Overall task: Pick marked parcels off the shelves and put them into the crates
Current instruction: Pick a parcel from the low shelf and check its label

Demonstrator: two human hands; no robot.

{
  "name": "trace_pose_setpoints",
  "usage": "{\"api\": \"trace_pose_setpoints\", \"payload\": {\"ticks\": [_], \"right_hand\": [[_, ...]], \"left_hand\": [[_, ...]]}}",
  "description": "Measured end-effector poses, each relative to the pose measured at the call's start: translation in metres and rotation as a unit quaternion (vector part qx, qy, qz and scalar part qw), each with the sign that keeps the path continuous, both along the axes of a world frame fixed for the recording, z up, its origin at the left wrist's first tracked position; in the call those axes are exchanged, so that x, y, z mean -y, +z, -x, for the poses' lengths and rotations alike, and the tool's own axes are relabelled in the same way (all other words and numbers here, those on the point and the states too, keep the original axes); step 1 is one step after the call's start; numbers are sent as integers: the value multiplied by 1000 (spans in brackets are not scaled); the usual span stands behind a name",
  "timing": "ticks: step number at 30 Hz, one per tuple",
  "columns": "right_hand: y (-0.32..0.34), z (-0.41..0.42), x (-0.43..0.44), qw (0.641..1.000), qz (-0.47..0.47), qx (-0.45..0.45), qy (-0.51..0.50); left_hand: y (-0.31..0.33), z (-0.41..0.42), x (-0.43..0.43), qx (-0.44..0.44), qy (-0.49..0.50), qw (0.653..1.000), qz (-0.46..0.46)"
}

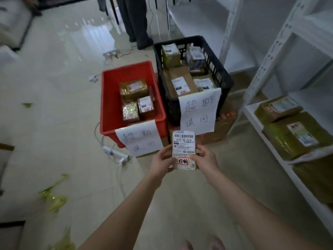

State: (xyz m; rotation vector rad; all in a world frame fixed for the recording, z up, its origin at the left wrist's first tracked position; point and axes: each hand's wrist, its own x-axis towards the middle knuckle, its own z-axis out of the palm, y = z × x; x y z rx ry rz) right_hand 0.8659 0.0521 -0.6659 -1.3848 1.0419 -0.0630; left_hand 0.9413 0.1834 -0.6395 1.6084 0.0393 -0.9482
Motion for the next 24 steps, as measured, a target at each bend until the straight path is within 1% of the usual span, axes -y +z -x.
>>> {"api": "trace_pose_setpoints", "payload": {"ticks": [3,6,11,18,24], "right_hand": [[6,-63,2,999,11,24,41],[8,-129,5,996,29,21,76],[-3,-242,17,992,16,29,119],[-46,-345,27,987,-4,-49,151],[-75,-403,28,982,20,-82,170]], "left_hand": [[3,-52,-4,4,37,999,11],[1,-109,-5,8,71,997,3],[-13,-214,8,17,120,992,-22],[-59,-307,23,-12,160,984,-83],[-95,-365,25,-38,179,977,-112]]}}
